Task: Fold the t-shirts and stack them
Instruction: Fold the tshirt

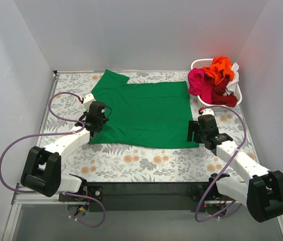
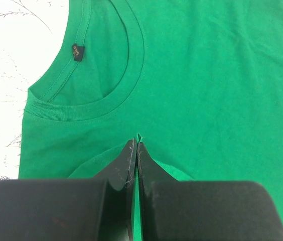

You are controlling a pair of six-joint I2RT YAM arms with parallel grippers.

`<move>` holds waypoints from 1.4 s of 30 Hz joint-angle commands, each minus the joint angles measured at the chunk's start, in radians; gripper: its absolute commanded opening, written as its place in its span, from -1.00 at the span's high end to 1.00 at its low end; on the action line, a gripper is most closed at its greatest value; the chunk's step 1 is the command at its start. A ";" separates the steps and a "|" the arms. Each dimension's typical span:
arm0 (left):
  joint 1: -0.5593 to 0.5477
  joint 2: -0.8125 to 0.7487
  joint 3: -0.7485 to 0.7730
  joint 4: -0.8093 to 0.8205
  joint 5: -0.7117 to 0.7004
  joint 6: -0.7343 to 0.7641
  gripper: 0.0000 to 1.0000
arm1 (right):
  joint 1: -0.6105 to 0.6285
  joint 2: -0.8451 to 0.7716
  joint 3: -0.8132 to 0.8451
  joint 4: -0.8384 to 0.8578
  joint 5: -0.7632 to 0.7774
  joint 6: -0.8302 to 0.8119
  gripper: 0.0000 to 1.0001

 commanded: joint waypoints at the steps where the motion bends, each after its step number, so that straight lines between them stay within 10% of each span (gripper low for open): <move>1: 0.006 -0.011 -0.006 0.001 -0.033 0.013 1.00 | -0.020 0.003 -0.012 -0.028 -0.050 0.027 -0.36; 16: 0.019 0.041 -0.004 0.006 -0.034 0.017 1.00 | -0.083 0.120 -0.025 -0.033 -0.195 0.040 -0.22; 26: 0.023 0.041 -0.012 0.013 -0.031 0.011 1.00 | -0.086 0.132 -0.002 -0.071 -0.195 0.044 0.97; 42: 0.023 -0.019 -0.058 0.016 0.030 -0.003 1.00 | -0.079 0.088 0.080 -0.196 -0.180 0.036 0.97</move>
